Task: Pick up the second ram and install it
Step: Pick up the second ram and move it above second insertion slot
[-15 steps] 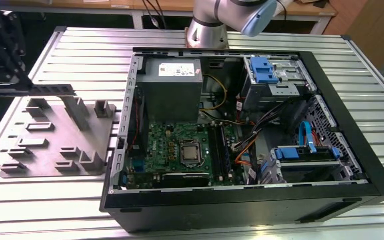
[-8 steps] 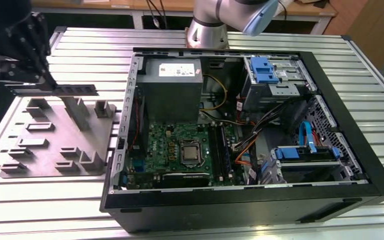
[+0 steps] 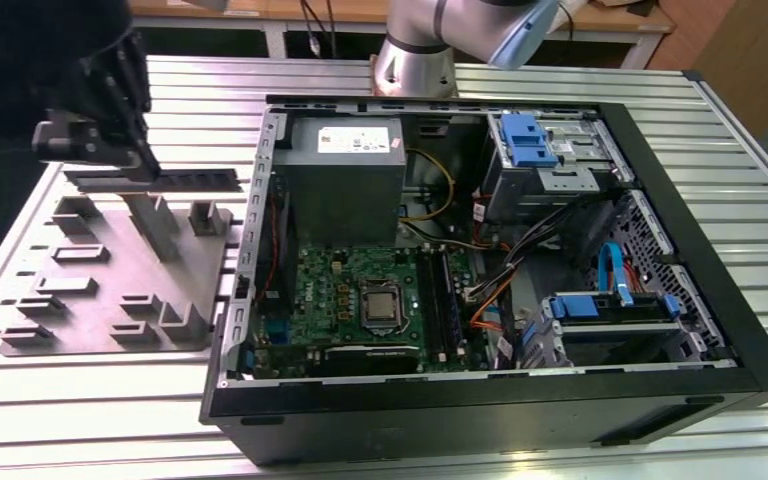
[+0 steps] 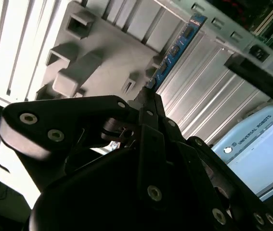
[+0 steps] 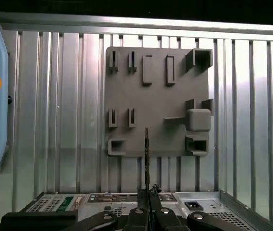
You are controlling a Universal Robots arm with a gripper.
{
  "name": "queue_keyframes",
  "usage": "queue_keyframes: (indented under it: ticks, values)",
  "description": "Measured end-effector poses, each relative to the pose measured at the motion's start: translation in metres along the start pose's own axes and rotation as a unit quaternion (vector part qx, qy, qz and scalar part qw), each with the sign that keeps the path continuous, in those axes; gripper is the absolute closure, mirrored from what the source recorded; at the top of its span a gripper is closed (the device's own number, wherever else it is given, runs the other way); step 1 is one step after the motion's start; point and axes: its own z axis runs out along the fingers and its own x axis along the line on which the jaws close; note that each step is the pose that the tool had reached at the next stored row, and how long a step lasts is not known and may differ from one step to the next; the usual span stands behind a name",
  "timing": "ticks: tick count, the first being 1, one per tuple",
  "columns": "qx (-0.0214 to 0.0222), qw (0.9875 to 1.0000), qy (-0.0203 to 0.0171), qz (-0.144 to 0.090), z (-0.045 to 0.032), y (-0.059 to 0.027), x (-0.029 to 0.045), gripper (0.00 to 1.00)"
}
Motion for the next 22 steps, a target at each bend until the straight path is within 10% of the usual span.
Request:
queue_keyframes:
  ticks: [22]
  values:
    - [-0.0008, 1.0000, 0.0000, 0.000, -0.0023, -0.0999, -0.0005, 0.88]
